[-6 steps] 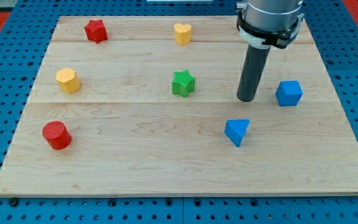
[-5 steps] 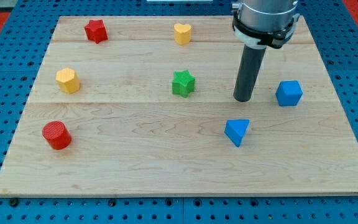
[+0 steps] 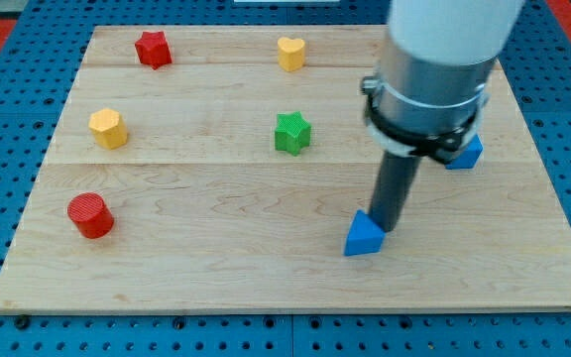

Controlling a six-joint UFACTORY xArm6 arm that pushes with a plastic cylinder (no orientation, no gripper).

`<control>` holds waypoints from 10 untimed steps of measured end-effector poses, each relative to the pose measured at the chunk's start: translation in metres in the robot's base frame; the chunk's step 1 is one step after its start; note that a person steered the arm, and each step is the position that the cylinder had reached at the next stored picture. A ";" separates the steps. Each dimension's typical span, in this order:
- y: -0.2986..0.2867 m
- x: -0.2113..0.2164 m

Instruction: Keep the blue triangle diagonally bottom left to the green star

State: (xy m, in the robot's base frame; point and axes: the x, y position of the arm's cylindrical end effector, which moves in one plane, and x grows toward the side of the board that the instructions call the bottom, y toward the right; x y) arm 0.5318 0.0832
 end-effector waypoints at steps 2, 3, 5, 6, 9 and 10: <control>-0.036 0.005; 0.027 0.017; -0.081 0.041; -0.106 0.019; -0.233 -0.098; -0.288 -0.090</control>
